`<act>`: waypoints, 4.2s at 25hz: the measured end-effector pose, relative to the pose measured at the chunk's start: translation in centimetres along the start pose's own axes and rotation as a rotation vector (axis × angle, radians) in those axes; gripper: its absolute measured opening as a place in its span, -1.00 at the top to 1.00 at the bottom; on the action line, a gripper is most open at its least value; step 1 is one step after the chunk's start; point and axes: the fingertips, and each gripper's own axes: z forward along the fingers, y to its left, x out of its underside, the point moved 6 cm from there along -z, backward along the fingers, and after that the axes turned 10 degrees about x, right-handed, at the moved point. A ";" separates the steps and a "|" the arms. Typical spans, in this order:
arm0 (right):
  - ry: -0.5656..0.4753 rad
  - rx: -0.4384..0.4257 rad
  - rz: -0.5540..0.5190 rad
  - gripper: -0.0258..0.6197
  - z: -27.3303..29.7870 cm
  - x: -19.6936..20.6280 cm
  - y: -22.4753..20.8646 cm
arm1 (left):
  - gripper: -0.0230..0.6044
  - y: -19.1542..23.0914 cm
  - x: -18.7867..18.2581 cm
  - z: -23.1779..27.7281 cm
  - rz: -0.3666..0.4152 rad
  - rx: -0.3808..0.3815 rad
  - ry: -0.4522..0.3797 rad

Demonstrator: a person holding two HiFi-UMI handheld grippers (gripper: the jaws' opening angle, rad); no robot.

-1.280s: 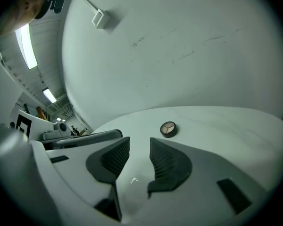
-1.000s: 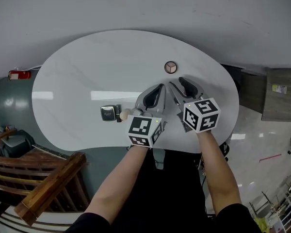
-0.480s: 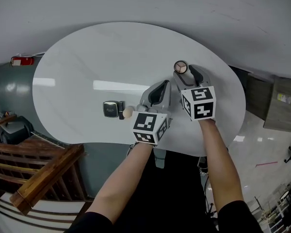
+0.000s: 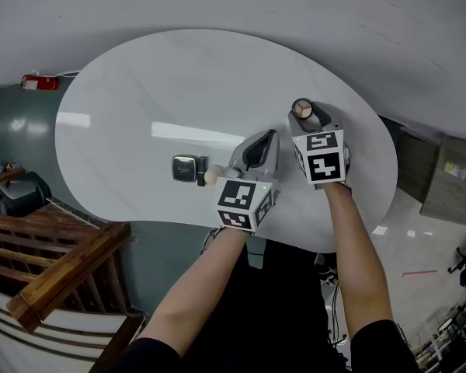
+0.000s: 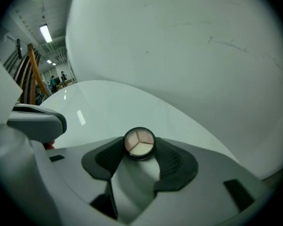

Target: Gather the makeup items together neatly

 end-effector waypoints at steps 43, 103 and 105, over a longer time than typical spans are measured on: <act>-0.091 -0.100 -0.107 0.25 -10.3 6.8 19.8 | 0.90 0.2 6.5 -21.5 0.058 -0.012 -0.024; -0.397 -0.035 0.224 0.87 -31.4 3.0 24.1 | 0.90 -6.3 -0.2 -32.4 0.094 0.164 -0.081; -0.416 -0.040 0.227 0.87 -32.7 2.8 23.9 | 0.90 -7.5 -0.8 -33.0 0.099 0.178 -0.086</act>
